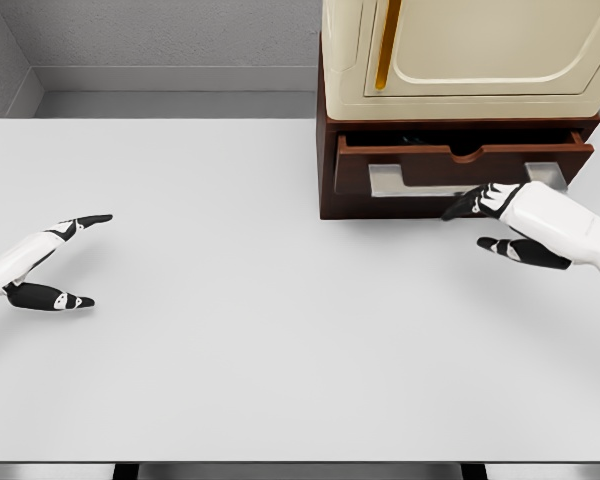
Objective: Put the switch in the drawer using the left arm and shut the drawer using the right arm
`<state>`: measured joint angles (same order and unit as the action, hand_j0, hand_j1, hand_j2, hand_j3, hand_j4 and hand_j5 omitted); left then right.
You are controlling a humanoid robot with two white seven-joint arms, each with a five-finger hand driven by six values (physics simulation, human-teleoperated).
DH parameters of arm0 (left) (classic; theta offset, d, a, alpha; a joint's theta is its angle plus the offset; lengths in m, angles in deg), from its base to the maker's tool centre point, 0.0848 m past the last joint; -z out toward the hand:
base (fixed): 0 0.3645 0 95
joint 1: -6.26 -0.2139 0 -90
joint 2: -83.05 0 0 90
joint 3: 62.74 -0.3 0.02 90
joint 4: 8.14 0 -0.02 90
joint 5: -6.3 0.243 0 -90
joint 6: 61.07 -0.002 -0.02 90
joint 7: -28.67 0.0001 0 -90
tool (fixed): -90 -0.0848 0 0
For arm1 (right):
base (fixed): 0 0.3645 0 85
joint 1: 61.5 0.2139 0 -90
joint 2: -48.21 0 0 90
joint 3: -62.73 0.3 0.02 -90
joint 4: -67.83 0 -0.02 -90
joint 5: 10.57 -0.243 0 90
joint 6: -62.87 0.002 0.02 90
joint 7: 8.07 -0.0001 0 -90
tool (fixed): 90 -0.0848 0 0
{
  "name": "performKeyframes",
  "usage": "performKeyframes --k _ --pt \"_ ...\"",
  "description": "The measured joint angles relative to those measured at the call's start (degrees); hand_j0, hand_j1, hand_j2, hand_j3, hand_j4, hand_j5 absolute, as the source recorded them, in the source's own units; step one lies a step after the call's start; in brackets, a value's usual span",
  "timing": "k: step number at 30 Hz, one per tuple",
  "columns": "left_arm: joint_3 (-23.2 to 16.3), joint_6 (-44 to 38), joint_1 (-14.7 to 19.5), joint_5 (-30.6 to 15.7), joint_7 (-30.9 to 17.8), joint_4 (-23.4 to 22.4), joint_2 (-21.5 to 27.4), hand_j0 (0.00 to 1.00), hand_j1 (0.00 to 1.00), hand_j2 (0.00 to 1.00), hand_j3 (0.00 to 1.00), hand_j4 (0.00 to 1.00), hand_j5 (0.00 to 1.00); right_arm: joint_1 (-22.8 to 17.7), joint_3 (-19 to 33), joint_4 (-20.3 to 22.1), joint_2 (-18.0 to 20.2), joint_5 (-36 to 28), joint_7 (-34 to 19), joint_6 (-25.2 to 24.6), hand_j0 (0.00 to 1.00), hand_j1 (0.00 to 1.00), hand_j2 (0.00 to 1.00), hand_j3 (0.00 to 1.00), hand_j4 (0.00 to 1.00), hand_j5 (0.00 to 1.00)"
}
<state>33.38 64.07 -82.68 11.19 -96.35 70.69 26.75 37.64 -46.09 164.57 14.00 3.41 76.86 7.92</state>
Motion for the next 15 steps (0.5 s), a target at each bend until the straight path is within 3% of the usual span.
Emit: performKeyframes --k 4,15 --pt "0.0 0.0 0.0 0.0 0.0 0.2 0.0 1.00 1.00 1.00 1.00 1.00 1.00 4.2 -2.9 -1.8 -0.9 -0.2 0.0 0.0 0.71 0.71 0.71 0.71 0.71 0.71" --pt "0.0 0.0 0.0 0.0 0.0 0.3 -0.1 1.00 1.00 1.00 1.00 1.00 1.00 6.2 -5.2 -4.6 -1.9 0.5 0.0 0.0 0.73 0.73 0.73 0.73 0.73 0.73"
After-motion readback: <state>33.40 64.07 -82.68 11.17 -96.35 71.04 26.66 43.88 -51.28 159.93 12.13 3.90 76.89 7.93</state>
